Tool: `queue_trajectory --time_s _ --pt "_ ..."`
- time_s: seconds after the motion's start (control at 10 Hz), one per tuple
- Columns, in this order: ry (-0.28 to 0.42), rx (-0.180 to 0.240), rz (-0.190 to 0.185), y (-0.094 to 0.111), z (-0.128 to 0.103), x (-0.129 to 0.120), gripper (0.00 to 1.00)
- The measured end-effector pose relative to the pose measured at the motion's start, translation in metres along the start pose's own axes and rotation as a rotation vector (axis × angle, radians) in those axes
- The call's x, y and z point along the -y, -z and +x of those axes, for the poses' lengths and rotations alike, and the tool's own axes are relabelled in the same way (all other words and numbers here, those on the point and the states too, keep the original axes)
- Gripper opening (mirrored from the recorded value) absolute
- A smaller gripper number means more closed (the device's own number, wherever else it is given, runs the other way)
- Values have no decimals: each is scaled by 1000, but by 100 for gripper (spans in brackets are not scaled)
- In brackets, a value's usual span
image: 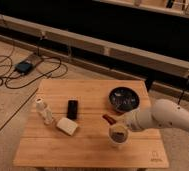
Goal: Place the pepper in the ceramic cup
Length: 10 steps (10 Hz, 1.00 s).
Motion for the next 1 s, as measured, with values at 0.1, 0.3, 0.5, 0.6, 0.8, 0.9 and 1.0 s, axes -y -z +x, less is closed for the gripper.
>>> queue_trajectory --time_s 0.1,0.3,0.5,0.6,0.8,0.9,1.0 --pt "2 1 0 1 0 0 60" --pt "12 4 1 2 -2 -1 60" --pt "41 7 6 4 -10 -1 60" --pt "64 8 13 5 -16 0 60" --pt "99 4 27 8 -26 6 60" --pt "98 2 24 7 -24 5 60" --pt "98 2 25 8 -24 5 60"
